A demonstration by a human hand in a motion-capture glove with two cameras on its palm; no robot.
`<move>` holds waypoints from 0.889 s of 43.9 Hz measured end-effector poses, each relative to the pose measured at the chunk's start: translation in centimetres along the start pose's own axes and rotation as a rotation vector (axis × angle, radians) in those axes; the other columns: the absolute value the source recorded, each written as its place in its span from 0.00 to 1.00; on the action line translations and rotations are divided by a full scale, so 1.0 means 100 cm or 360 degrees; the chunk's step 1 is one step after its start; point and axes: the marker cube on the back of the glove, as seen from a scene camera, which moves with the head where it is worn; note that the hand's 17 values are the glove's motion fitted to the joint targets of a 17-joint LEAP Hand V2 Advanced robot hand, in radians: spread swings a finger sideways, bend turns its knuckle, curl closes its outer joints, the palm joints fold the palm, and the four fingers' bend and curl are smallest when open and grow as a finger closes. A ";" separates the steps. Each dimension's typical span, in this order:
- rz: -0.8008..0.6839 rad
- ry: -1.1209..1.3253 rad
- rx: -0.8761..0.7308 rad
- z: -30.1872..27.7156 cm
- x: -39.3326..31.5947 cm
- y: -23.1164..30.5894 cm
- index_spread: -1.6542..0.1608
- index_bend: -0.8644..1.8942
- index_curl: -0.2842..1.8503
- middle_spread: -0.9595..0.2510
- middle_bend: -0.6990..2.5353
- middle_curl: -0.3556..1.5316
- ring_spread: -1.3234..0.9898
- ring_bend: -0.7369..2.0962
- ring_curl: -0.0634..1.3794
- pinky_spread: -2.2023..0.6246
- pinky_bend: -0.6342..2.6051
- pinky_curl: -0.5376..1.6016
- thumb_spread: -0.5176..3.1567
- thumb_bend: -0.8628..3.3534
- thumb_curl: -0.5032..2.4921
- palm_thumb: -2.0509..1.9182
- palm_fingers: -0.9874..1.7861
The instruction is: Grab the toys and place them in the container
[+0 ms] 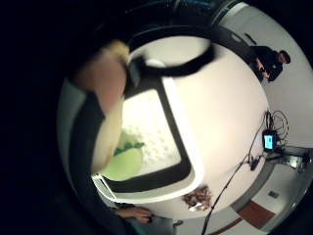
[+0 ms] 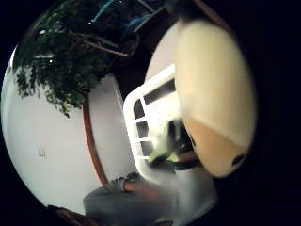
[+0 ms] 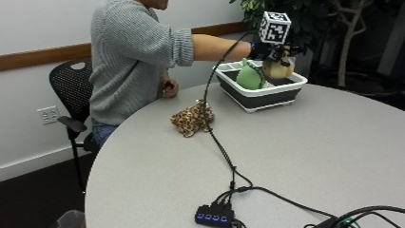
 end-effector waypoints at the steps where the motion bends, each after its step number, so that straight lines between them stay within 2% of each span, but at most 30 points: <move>1: 0.0018 0.0008 -0.0055 0.006 0.002 0.002 0.69 0.41 0.46 0.58 0.34 0.46 0.40 0.49 0.50 0.71 0.62 0.50 0.38 0.21 0.47 0.61 0.19; 4: 0.0053 -0.0016 -0.0180 0.020 0.010 0.010 0.71 0.35 0.42 0.63 0.30 0.43 0.45 0.40 0.45 0.74 0.60 0.48 0.40 0.20 0.44 0.59 0.12; 10: 0.0065 -0.0081 -0.0163 0.025 0.022 0.028 0.73 0.31 0.34 0.69 0.25 0.39 0.50 0.32 0.38 0.77 0.55 0.46 0.44 0.19 0.40 0.55 0.15; 22: 0.0018 -0.0064 -0.0091 -0.006 0.054 0.088 0.74 0.33 0.28 0.72 0.24 0.34 0.55 0.31 0.31 0.79 0.52 0.43 0.47 0.20 0.35 0.53 0.19; 31: 0.0015 -0.0108 0.0069 -0.043 0.135 0.220 0.74 0.35 0.25 0.73 0.24 0.31 0.56 0.31 0.28 0.80 0.50 0.42 0.48 0.20 0.33 0.53 0.21; 39: 0.0241 0.0067 -0.0029 -0.006 0.186 0.293 0.74 0.36 0.25 0.72 0.24 0.30 0.57 0.31 0.26 0.80 0.48 0.41 0.49 0.20 0.31 0.53 0.24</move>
